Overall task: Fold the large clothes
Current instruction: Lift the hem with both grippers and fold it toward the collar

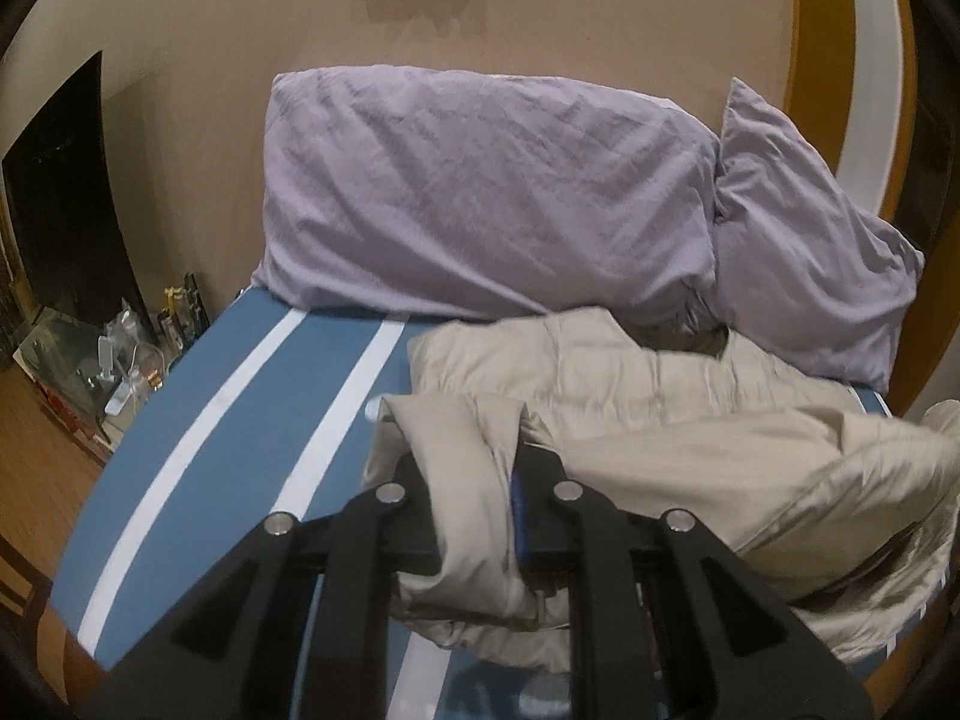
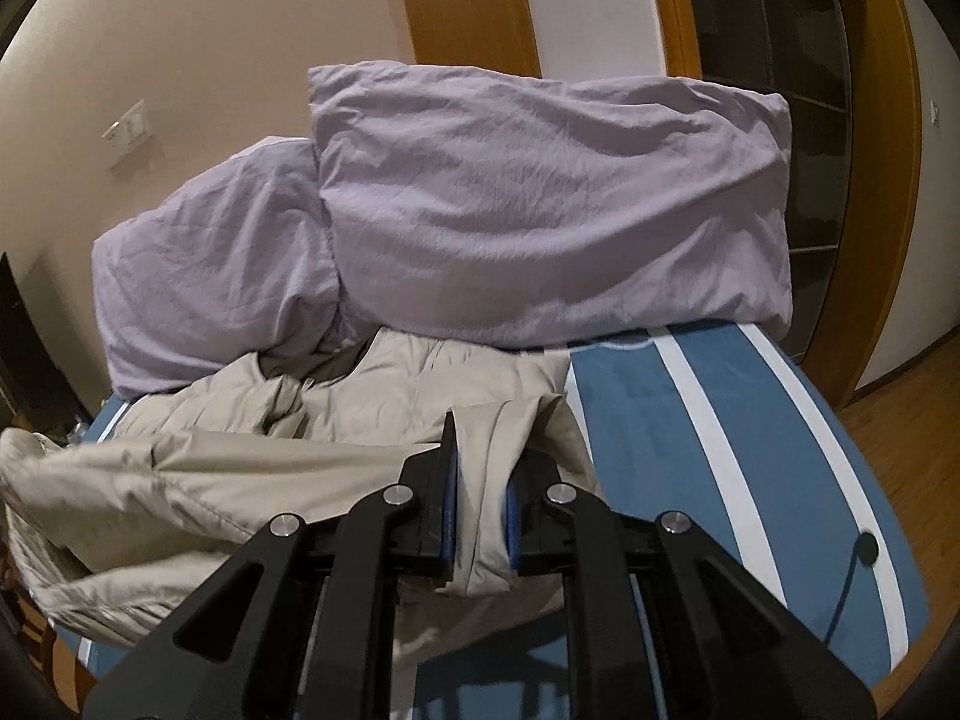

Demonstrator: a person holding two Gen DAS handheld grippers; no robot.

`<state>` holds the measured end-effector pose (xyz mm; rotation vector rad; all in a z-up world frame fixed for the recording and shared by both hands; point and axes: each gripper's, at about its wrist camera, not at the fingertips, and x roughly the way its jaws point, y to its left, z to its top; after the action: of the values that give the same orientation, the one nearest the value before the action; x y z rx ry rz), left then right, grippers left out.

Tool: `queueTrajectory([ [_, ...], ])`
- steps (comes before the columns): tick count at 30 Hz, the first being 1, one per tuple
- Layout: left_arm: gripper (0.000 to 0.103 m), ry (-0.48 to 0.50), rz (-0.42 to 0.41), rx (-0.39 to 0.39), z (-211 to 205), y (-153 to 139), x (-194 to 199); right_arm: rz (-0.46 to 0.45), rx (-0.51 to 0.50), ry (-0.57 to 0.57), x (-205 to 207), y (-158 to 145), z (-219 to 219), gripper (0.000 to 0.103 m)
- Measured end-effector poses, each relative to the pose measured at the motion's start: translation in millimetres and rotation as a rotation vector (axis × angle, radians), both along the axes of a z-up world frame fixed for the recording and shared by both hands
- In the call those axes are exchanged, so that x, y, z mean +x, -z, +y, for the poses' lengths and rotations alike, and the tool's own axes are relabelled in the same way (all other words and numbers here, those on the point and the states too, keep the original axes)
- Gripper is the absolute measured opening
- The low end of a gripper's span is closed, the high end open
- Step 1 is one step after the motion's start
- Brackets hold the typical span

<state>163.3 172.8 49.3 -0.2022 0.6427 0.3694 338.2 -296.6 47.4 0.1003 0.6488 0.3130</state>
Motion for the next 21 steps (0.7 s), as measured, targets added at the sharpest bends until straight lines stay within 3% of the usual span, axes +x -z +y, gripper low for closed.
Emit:
queueTrajectory([
  [10,0.016,-0.046,0.016,0.0,24.1,-6.1,94.3,0.007,0.021,0.06,82.7,3.8,27.1,0.013],
  [21,0.016,-0.095,0.062,0.07,34.5,24.4,183.2,0.088,-0.051,0.156,165.3,47.8,57.6,0.013],
])
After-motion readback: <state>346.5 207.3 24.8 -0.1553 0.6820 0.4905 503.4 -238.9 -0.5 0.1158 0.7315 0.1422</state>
